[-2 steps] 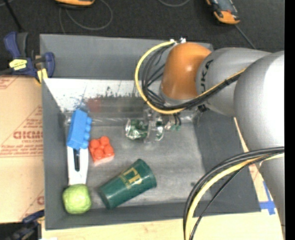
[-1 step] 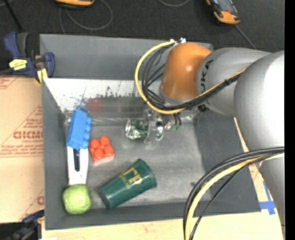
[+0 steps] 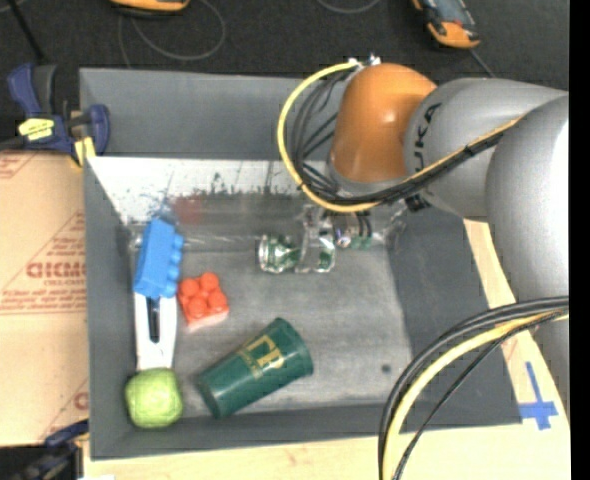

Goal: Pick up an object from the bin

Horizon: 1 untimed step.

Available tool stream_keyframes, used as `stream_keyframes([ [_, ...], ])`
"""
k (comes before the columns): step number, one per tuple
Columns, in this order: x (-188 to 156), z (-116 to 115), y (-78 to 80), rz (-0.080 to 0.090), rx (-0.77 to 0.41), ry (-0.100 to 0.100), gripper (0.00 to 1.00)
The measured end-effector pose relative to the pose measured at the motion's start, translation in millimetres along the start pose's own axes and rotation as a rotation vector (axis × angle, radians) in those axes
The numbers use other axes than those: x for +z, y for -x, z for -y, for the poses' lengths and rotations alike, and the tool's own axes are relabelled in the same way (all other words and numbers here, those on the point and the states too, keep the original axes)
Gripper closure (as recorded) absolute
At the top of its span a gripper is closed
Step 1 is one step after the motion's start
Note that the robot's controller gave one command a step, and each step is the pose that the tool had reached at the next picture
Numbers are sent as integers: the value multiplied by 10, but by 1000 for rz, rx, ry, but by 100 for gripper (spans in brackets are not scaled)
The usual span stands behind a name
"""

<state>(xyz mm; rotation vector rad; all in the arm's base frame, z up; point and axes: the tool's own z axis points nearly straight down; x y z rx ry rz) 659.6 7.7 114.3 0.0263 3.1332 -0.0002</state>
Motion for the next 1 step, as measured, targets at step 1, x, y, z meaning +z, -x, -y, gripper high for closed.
stream_keyframes([
  [1, 243, 14, 31, 5, 1, -1, 100],
])
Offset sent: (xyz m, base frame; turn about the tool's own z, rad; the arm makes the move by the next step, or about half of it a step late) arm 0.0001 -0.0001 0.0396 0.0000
